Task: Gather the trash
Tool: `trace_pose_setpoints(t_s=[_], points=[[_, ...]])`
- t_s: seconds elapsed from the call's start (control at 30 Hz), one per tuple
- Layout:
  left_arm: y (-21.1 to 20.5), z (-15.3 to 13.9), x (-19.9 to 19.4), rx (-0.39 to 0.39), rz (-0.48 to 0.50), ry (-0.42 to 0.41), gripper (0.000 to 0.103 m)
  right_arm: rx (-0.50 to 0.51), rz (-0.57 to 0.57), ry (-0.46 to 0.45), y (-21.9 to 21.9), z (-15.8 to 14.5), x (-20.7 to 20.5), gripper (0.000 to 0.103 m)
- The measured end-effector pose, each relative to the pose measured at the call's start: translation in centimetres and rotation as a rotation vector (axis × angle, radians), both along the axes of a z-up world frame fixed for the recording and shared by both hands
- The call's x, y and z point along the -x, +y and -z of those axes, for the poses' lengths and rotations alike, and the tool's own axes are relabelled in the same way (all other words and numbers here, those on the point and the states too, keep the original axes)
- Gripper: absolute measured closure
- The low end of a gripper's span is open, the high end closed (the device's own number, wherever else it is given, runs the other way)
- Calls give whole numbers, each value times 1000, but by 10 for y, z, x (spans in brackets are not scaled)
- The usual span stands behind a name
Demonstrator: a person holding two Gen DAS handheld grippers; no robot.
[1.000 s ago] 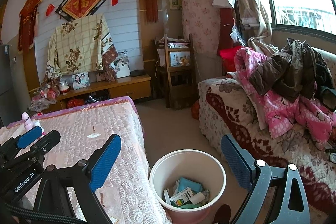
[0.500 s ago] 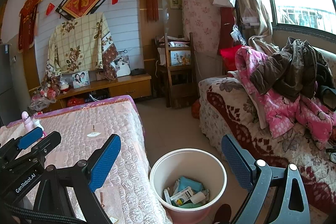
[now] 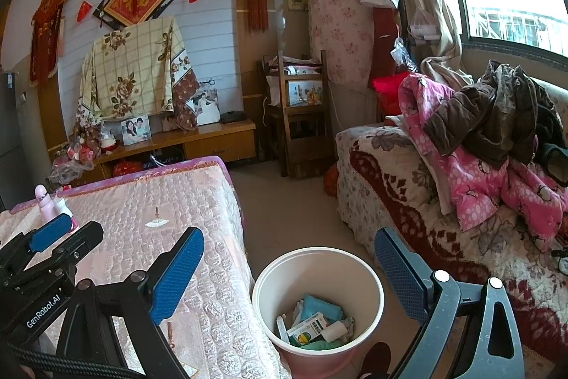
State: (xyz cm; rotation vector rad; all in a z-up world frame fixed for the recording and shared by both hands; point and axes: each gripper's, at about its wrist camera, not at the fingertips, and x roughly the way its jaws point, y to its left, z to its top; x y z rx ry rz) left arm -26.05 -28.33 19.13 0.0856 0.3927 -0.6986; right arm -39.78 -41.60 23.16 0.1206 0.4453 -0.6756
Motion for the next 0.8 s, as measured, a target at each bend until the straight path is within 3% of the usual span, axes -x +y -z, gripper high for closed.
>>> trace_pose_setpoints(t_s=[0.8], points=[[2, 19, -1, -8, 17, 6, 45, -4, -9, 37, -3, 15, -10, 7]])
